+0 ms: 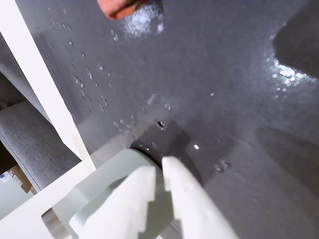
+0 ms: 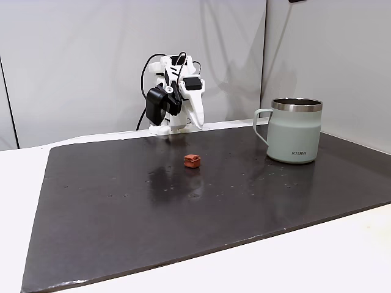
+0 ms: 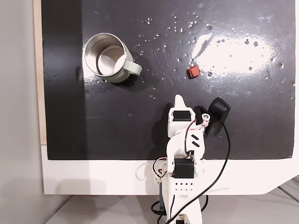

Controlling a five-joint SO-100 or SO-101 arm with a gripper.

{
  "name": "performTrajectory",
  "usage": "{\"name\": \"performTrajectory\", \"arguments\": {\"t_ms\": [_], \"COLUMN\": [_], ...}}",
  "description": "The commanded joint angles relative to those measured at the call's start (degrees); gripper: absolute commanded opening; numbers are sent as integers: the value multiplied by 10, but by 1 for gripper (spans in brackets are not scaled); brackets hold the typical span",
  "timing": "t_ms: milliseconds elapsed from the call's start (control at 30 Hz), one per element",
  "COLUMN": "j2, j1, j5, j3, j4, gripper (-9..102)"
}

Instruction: Grasp a cube and put it in the cup.

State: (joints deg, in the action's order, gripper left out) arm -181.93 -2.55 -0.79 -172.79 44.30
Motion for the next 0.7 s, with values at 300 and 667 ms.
{"name": "performTrajectory", "arguments": {"t_ms": [300, 667], "j2": [-1, -1], "j1": [16, 16], "j5": [12, 11], "j3": [6, 6], "j4": [-16, -16], "gripper": [0, 0]}}
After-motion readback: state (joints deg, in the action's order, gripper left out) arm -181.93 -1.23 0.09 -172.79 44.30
